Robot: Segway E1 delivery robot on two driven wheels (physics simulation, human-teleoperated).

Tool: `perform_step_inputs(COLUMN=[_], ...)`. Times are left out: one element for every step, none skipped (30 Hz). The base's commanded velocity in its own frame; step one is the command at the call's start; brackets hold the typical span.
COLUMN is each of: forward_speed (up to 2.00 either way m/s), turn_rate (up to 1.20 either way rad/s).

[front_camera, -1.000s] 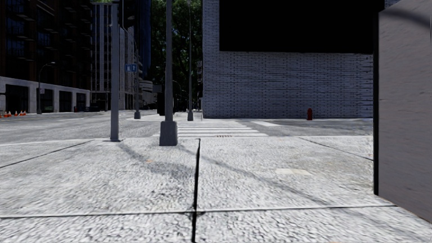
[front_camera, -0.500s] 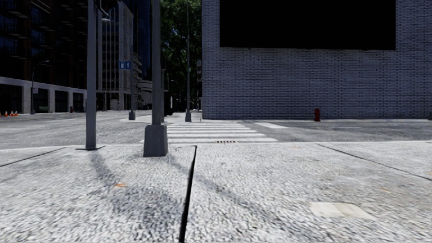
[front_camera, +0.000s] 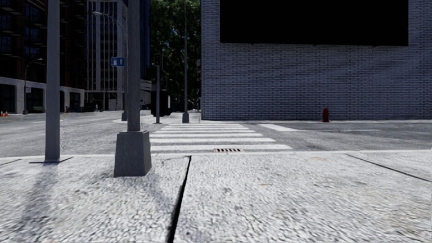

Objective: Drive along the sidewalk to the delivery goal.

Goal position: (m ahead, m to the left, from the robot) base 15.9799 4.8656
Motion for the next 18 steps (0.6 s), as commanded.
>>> perform_step_inputs(forward_speed=[2.00, 2.00, 2.00, 2.00, 2.00, 2.00, 2.00, 2.00, 2.00, 2.00, 2.00, 2.00, 2.00, 2.00, 2.00, 2.00, 2.00, 2.00], turn_rate=[0.00, 0.00, 0.00, 0.00, 0.00, 0.00, 0.00, 0.00, 0.00, 0.00, 0.00, 0.00, 0.00, 0.00, 0.00, 0.00, 0.00, 0.00])
